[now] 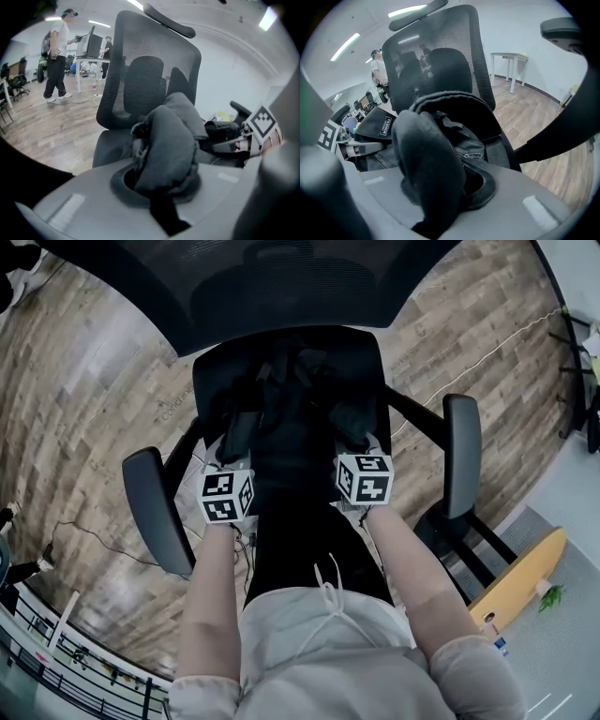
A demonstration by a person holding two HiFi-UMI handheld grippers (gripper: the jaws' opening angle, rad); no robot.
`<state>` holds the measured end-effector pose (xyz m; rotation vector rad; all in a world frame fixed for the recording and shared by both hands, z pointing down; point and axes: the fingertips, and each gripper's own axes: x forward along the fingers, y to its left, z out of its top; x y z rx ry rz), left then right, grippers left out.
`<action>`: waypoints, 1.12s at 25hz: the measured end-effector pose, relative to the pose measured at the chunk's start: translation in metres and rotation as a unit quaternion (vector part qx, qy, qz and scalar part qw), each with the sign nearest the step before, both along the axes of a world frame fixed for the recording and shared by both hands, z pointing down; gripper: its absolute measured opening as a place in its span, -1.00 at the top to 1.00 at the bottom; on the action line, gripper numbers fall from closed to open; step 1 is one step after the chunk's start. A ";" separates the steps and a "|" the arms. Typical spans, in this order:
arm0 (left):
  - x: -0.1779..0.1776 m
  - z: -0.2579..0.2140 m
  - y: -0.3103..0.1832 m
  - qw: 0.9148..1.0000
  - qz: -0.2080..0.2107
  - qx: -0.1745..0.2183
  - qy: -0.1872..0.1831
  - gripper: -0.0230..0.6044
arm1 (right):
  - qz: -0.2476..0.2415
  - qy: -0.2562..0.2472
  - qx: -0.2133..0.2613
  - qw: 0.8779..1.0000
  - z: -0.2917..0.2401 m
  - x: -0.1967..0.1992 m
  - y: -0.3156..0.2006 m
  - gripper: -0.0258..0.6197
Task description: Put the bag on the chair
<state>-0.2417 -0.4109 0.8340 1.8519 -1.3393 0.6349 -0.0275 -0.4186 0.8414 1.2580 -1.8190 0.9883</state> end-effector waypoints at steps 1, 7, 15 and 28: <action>0.000 0.000 0.001 1.000 -0.005 -0.003 0.009 0.79 | -0.004 0.003 0.001 1.000 -0.001 0.000 0.002 0.71; 0.000 -0.004 0.006 0.999 -0.037 -0.020 0.012 0.60 | -0.015 -0.007 0.012 1.000 -0.009 0.000 0.003 0.46; 0.004 -0.024 0.025 0.997 -0.068 0.015 -0.015 -0.10 | 0.011 -0.038 0.044 0.998 -0.036 0.008 0.007 -0.01; 0.009 -0.093 0.062 0.994 -0.096 0.056 -0.008 -0.30 | -0.004 -0.042 0.086 0.995 -0.102 0.017 0.034 -0.10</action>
